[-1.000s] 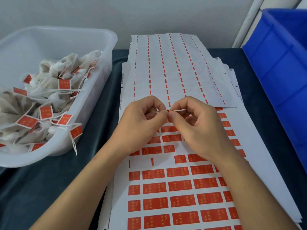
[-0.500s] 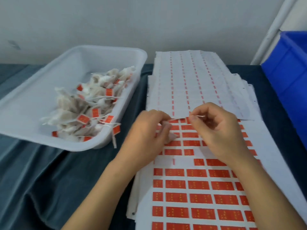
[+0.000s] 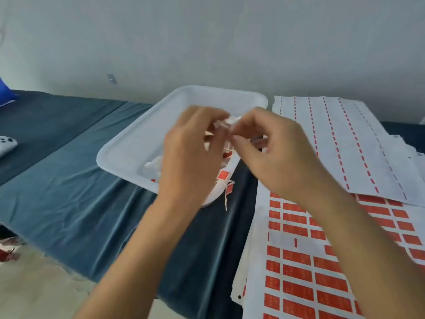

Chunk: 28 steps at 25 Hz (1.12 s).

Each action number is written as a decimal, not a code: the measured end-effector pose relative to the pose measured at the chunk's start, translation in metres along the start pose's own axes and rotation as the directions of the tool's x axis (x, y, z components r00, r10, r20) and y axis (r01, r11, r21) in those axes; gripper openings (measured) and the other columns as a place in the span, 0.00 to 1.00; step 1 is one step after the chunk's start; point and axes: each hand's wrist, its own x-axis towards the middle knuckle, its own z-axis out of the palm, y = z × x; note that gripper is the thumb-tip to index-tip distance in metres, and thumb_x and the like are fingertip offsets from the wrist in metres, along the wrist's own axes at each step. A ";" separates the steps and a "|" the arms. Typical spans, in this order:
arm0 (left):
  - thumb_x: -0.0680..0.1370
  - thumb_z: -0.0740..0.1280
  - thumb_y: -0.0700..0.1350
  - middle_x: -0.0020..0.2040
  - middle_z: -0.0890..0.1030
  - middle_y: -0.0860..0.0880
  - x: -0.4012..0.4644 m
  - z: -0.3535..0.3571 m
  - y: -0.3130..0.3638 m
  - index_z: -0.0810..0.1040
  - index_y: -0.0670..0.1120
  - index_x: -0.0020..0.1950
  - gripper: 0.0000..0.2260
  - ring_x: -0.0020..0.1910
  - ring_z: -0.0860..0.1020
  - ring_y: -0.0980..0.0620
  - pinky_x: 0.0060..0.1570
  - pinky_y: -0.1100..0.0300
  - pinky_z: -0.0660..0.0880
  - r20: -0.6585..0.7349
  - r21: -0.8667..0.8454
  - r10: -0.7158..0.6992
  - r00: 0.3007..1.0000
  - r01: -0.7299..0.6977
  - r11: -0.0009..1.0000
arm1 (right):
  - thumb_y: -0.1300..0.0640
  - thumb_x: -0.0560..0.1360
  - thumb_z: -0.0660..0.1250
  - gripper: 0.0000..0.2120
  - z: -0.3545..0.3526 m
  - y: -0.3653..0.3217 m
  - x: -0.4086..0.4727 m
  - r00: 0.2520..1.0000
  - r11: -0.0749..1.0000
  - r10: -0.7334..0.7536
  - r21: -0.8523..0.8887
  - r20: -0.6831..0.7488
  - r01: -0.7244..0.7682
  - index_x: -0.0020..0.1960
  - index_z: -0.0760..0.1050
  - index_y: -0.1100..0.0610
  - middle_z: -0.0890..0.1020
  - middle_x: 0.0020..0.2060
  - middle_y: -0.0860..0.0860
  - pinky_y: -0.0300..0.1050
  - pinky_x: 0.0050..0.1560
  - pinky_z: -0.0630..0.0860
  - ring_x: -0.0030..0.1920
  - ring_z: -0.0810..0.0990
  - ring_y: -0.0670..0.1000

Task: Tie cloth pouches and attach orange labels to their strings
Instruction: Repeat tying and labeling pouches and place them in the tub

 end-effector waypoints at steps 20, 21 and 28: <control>0.77 0.62 0.40 0.45 0.80 0.48 0.011 0.045 0.048 0.80 0.43 0.50 0.07 0.44 0.75 0.46 0.38 0.53 0.68 0.326 0.271 0.140 0.935 -0.234 0.934 | 0.57 0.79 0.65 0.02 -0.061 0.002 0.002 0.999 0.917 0.041 -0.395 -0.025 -0.047 0.50 0.76 0.51 0.82 0.42 0.48 0.52 0.43 0.79 0.44 0.81 0.51; 0.79 0.62 0.40 0.46 0.79 0.51 0.001 0.058 0.057 0.79 0.45 0.52 0.06 0.43 0.73 0.51 0.36 0.59 0.66 0.355 0.201 0.128 0.926 -0.209 0.957 | 0.57 0.79 0.65 0.02 -0.072 0.004 -0.011 0.997 0.896 0.069 -0.437 -0.034 -0.077 0.49 0.74 0.50 0.82 0.42 0.47 0.50 0.42 0.79 0.43 0.80 0.49; 0.84 0.59 0.57 0.64 0.77 0.61 -0.094 0.144 0.083 0.72 0.60 0.68 0.13 0.55 0.71 0.61 0.56 0.68 0.68 0.720 0.051 0.090 0.688 -0.182 0.982 | 0.54 0.81 0.63 0.04 -0.115 0.043 -0.109 0.814 0.583 0.580 -0.704 0.012 -0.405 0.50 0.70 0.47 0.78 0.44 0.46 0.42 0.42 0.73 0.42 0.79 0.48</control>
